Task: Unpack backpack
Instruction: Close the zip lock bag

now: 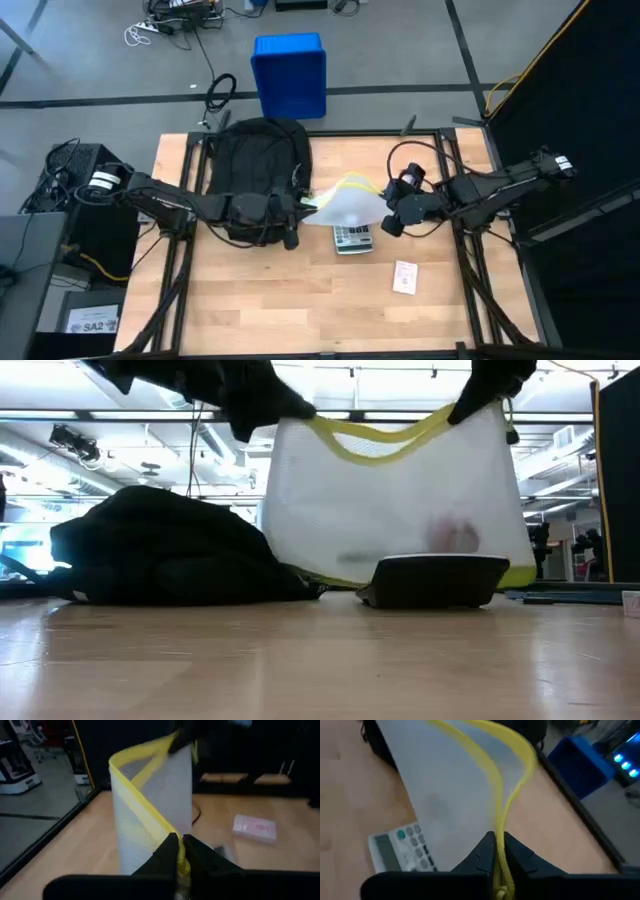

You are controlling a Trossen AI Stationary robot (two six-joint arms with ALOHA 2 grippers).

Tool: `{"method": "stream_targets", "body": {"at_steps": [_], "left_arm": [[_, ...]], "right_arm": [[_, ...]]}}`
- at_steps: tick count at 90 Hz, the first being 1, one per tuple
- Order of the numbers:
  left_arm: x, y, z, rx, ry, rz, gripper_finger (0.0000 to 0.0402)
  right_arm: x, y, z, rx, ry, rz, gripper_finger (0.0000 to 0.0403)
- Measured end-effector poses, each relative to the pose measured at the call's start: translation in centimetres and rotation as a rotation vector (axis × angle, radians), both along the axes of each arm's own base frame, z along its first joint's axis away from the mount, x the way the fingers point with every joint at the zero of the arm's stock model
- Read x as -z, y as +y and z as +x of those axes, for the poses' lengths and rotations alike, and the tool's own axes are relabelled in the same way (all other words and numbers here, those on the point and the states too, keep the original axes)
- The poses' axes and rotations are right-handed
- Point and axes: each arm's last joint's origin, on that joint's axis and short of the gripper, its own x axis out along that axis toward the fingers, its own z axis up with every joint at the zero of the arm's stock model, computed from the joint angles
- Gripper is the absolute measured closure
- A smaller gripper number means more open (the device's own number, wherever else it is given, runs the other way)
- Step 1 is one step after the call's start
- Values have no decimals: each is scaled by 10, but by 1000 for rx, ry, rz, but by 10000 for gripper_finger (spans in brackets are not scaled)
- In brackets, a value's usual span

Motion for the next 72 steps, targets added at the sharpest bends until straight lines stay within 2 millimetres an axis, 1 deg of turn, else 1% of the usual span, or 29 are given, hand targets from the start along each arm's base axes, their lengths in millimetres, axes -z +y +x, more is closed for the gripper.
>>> {"method": "stream_targets", "body": {"at_steps": [11,17,22,29,39,47,53,59,72], "left_arm": [[-9,-4,3,104,-55,-55,402],[-16,-6,4,105,-66,-57,402],[-21,-5,6,70,-77,-60,402],[-23,-5,12,44,-78,-64,402],[-7,-6,22,42,-15,-55,402],[6,-3,31,26,11,-56,402],[16,0,38,18,18,-82,402],[24,0,43,55,34,-121,402],[28,-9,44,109,37,-174,402]], "right_arm": [[2,-3,-1,-11,25,86,403],[3,-3,-2,-8,37,94,403],[3,-4,-3,-4,41,97,403],[4,-4,-4,6,49,102,403],[4,-3,-4,-6,57,141,403],[5,-2,-3,-26,69,172,403],[6,0,-3,-44,75,199,403],[6,4,-4,-63,75,229,403],[5,16,-5,-142,79,313,403]]}}
